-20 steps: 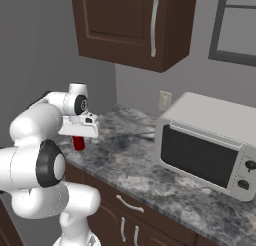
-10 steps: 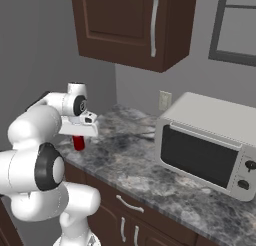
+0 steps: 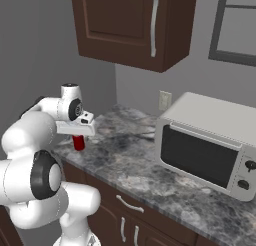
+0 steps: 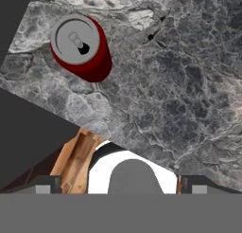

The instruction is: Four empty soda cans are scattered around the kitchen. Gather all the cans and cluster them next to the stove for recycling.

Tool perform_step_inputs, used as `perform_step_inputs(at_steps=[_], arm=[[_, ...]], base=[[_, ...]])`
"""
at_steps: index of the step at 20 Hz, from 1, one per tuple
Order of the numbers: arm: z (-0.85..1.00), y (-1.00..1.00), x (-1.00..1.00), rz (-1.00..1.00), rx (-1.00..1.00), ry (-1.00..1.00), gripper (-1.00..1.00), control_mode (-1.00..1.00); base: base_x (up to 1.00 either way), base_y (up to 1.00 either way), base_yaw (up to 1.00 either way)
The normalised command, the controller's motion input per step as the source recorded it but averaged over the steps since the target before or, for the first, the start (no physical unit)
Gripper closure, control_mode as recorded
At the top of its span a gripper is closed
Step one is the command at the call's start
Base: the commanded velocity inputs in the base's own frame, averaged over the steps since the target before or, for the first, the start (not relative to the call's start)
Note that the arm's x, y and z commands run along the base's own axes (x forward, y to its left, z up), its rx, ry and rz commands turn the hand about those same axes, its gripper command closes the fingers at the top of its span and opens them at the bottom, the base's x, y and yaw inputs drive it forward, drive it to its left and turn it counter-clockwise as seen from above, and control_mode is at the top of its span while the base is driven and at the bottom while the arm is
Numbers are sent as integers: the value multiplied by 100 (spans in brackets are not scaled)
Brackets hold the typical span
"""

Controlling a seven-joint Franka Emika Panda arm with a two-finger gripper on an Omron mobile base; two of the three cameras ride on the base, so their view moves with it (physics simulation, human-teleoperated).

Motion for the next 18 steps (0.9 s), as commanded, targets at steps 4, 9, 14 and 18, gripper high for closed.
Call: perform_step_inputs(at_steps=[4, 9, 14, 18], arm=[[0, 0, 2, -3, -1, -10, -100, -100], [0, 7, 20, -5, 0, -15, -100, -100], [0, 1, 3, -2, 0, -13, -100, -100], [0, 5, 24, 0, 0, -4, -100, -100]], base=[[0, 0, 0], [0, 0, 0], [0, 0, 0], [0, 0, 0]])
